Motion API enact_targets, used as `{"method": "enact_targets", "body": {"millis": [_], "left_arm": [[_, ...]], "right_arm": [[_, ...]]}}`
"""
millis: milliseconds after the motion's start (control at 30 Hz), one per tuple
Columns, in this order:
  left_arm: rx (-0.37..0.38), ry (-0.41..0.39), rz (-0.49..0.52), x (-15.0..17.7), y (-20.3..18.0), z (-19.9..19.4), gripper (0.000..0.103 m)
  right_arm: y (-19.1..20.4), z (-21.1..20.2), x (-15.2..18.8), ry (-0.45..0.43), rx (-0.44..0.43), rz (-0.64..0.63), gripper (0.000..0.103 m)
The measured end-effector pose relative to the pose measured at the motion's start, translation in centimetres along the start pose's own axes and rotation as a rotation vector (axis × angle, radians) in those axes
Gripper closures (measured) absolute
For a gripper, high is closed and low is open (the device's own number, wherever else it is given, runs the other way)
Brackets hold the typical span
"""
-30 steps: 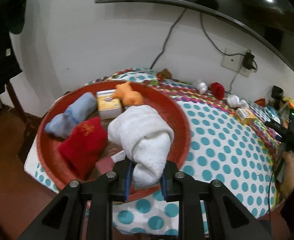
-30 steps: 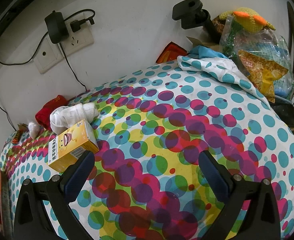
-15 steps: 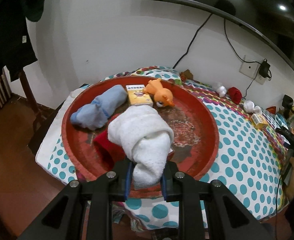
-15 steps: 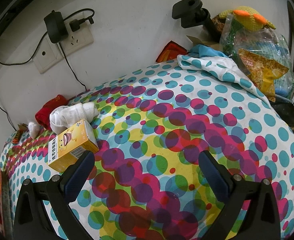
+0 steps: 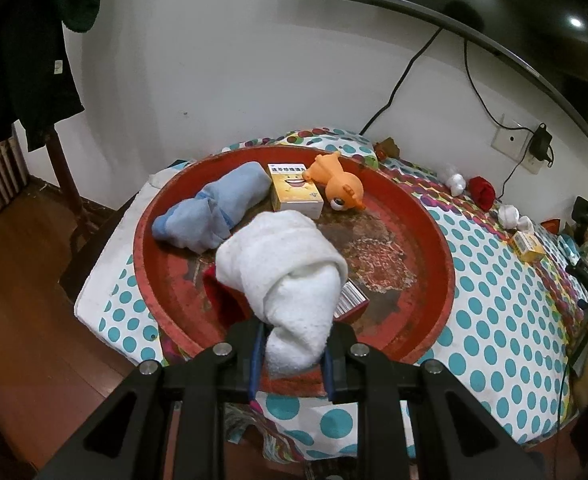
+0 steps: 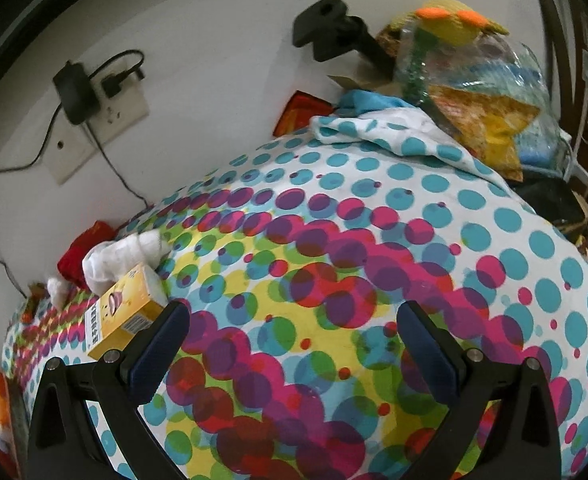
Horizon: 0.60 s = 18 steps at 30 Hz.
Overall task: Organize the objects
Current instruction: 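Carry the white rolled cloth to the red tray and open the left gripper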
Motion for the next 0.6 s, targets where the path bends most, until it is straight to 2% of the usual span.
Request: {"method": "enact_targets", "body": {"millis": [600], "left_arm": [[-0.036,-0.017,-0.082,0.2,4.4,-0.5,0.080]], "right_arm": [[0.5,0.6,-0.1,0.036,-0.024,-0.028,0.000]]}}
Point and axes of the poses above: each gripper's, at about its wrist camera, not at the fingertips, and z roughly the way its jaws point, y to its left, x to its underside, the point moved 4 cm from there along z, roughly the way its jaws point, and after that the axes turned 15 degrees about y, right-handed, at the moved point
